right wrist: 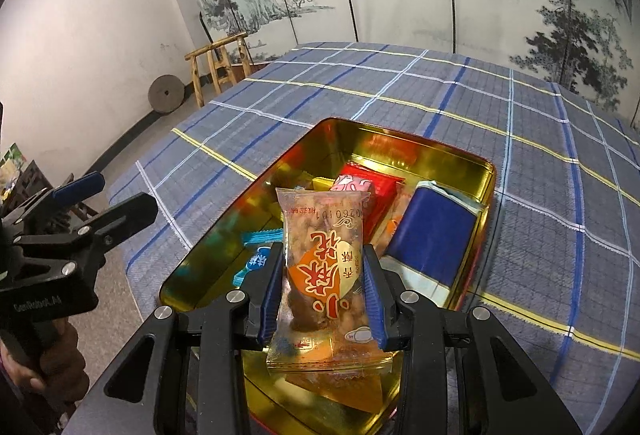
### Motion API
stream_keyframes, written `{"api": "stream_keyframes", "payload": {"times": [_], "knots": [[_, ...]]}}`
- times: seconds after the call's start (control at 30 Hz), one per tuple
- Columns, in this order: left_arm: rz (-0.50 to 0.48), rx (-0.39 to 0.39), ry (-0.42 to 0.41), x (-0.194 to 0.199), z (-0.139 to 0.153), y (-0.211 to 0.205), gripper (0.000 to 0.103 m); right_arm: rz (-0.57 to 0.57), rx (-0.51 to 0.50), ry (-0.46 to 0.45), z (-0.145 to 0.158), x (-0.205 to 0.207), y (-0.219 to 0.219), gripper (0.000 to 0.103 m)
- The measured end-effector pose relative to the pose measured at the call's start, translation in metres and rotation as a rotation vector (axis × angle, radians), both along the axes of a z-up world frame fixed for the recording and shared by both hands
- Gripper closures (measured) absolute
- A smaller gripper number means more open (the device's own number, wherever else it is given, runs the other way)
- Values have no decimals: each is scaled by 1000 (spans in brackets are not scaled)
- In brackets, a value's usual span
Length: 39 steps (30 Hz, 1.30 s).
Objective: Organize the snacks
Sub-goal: 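Carry the orange-printed snack bag over the gold tin with the right gripper and lower it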
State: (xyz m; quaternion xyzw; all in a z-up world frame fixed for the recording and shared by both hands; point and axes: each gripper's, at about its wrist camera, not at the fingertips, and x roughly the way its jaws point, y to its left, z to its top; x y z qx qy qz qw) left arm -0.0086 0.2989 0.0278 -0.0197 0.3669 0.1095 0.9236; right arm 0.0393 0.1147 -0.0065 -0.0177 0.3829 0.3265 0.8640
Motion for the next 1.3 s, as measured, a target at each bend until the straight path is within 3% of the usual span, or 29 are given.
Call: {"api": "stream_keyframes", "payload": {"times": [1.3], "knots": [[27,40,47,0,-18,11,1,40,-31,29,-9,8,33,65]]}}
